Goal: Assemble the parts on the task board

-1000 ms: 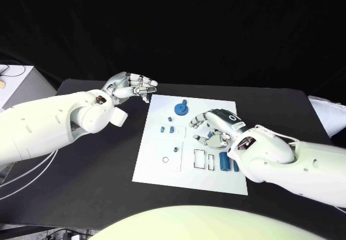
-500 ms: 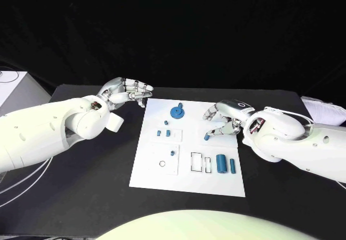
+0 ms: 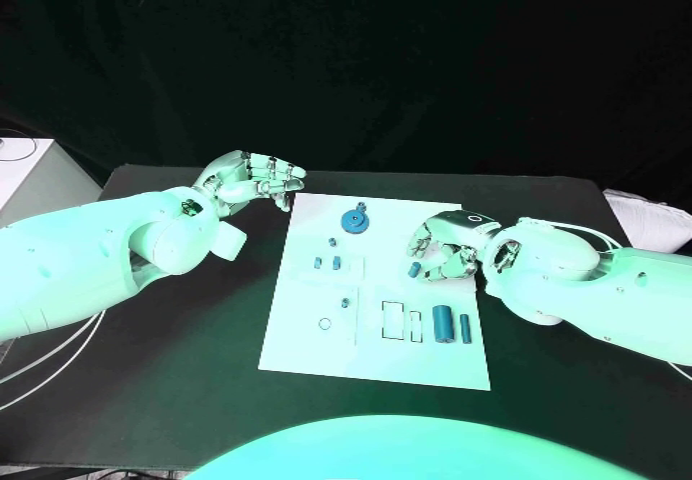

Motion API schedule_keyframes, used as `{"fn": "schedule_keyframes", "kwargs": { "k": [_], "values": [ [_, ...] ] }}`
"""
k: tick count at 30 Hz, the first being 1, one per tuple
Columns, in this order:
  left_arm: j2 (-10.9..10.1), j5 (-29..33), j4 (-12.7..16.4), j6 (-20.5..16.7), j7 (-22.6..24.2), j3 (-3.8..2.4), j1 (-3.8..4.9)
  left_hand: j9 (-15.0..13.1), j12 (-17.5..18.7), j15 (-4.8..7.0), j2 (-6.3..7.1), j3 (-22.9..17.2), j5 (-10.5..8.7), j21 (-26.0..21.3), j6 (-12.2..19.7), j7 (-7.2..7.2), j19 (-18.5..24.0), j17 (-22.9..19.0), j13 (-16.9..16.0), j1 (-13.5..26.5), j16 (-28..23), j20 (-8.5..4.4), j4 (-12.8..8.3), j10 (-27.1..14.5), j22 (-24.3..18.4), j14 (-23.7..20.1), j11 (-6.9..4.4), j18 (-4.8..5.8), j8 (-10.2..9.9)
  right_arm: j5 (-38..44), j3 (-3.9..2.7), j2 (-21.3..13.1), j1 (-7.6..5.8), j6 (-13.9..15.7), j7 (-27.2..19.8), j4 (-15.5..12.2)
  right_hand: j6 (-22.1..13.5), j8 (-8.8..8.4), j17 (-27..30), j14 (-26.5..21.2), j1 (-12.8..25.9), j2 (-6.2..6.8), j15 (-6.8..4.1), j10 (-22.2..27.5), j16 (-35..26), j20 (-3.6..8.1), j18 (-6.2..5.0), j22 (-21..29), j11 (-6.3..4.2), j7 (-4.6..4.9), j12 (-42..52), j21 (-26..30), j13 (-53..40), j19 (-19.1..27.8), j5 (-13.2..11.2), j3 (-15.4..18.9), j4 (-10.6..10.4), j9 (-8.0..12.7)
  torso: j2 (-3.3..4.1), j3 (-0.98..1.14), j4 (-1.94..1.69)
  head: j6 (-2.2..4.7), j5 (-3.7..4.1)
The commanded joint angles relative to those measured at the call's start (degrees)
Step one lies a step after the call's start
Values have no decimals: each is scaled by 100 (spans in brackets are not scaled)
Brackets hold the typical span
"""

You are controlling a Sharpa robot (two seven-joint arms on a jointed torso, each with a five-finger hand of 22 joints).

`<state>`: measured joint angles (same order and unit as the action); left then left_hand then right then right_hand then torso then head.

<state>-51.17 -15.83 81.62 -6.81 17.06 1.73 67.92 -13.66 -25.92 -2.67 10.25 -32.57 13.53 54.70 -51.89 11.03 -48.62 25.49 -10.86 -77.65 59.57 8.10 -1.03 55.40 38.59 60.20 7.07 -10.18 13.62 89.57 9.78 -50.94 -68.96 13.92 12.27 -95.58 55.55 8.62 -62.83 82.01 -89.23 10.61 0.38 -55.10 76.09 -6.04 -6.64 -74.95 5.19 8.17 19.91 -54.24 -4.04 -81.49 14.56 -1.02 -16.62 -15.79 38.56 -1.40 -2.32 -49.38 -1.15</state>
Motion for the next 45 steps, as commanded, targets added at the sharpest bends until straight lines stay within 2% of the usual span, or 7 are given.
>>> {"fn": "schedule_keyframes", "kwargs": {
  "k": [1,4,10,15,23,32,45],
  "values": [
    [6,31,12,58,29,-5,2,8,-30,-3,-13,16,38,-28,37,-13,-33,-6,5,-56,-37,10,-12,-51,-7,13,-4,-35,27,164,2,27,18,-39,-26,-14,95,44,-58,71,-23,-92,-13,-109,38,10,85,-98,-20,-4,30,-97,12,-64,29,-88,1,-10,-7,1,-3,-10,3],
    [6,31,12,58,28,-5,2,8,-30,-3,-13,16,38,-28,37,-13,-33,-6,5,-56,-37,10,-12,-51,-7,13,-4,-35,27,189,4,51,39,61,-24,-11,215,49,-146,146,-89,-135,-34,-262,78,37,114,-167,-31,-7,-50,-249,29,-131,-104,-286,-1,-5,-5,3,0,-6,6],
    [4,31,11,51,22,-5,2,10,-35,-4,-16,21,38,-30,38,-12,-33,-7,9,-52,-39,12,-8,-52,-9,15,-3,-35,31,192,6,93,74,252,-53,-2,463,74,-349,261,-82,-166,-48,-581,175,64,155,-287,-45,-3,-256,-507,35,-225,-94,-714,-7,-1,-7,2,2,-11,12],
    [6,31,11,52,17,-5,2,10,-35,-4,-16,21,38,-30,38,-12,-33,-7,9,-52,-39,12,-8,-52,-9,15,-3,-35,31,180,7,128,95,317,-71,-13,603,36,-430,298,44,13,-68,-868,199,86,172,-351,-65,-20,-622,-597,33,-260,-166,-1355,1,12,-4,2,0,-14,15],
    [0,31,13,51,6,-5,2,12,-38,-5,-23,22,39,-32,39,-11,-33,-7,13,-46,-40,13,-2,-53,-10,18,-3,-35,34,284,12,151,123,197,26,52,758,83,-492,315,98,139,-88,-1069,219,102,183,-403,-92,-44,-831,-664,21,-278,-216,-1895,41,-35,-3,1,-1,-35,12],
    [-4,31,15,52,-20,-5,2,12,-38,-5,-23,22,39,-32,39,-11,-33,-7,13,-46,-40,13,-2,-53,-10,18,-3,-35,34,592,21,168,137,59,190,94,747,83,-214,214,179,353,-50,-980,33,85,125,-269,-46,-15,-1041,-261,34,-169,-284,-2158,65,-61,-6,4,0,-42,13],
    [-4,31,13,52,-35,-5,2,15,-39,-6,-27,26,40,-35,45,-9,-34,-7,19,-38,-42,15,5,-61,-13,21,-1,-35,36,697,26,169,157,61,231,64,736,79,-227,212,197,394,-47,-965,35,77,128,-272,-39,-8,-1071,-266,33,-167,-293,-2188,71,-64,-6,3,2,-47,25]
  ]
}}
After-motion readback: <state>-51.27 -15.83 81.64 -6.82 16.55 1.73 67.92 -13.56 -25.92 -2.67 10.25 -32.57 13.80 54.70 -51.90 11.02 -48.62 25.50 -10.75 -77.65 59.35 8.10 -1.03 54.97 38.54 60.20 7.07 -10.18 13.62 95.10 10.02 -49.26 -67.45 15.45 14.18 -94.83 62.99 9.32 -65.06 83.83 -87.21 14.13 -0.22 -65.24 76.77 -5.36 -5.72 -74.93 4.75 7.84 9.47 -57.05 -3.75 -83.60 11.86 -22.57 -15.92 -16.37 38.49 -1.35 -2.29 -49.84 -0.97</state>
